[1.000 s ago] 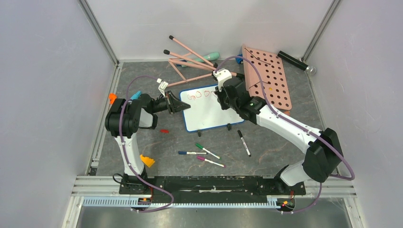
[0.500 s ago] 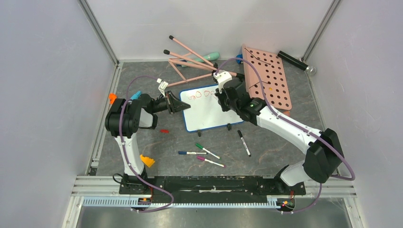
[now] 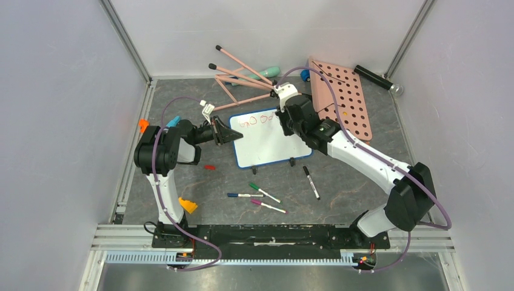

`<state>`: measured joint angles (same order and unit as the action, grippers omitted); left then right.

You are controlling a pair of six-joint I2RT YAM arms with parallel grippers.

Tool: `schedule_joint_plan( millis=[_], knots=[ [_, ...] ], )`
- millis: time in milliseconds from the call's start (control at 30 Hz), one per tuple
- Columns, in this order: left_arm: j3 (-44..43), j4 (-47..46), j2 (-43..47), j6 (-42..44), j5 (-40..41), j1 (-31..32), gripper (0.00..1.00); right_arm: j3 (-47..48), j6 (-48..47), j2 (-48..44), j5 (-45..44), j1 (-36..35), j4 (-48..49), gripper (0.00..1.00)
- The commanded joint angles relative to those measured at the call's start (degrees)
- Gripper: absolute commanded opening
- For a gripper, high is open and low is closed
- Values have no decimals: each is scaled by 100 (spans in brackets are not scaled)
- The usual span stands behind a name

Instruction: Write a sentence on the whiteboard

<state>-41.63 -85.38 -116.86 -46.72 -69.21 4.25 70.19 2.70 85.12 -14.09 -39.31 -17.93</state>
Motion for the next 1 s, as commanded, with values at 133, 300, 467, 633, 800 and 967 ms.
schedule_joint_plan(
  millis=[133, 300, 467, 633, 800, 967],
  knots=[
    [-57, -382, -82, 601, 73, -55, 2, 364, -112, 182, -172, 72, 74, 0],
    [-61, -382, -80, 602, 74, -55, 2, 331, -103, 156, -113, 81, 75, 0],
    [-57, -382, -78, 602, 72, -56, 2, 113, -52, 50, 41, 84, 46, 0],
    [-53, -382, -73, 611, 74, -56, 2, -163, -13, -87, 184, 79, 77, 0],
    [-43, -382, -68, 604, 73, -56, 2, -384, -6, -204, 221, 81, 97, 0],
    [-36, -382, -58, 620, 66, -53, 2, -453, -6, -291, 175, 80, 50, 0]
  ],
)
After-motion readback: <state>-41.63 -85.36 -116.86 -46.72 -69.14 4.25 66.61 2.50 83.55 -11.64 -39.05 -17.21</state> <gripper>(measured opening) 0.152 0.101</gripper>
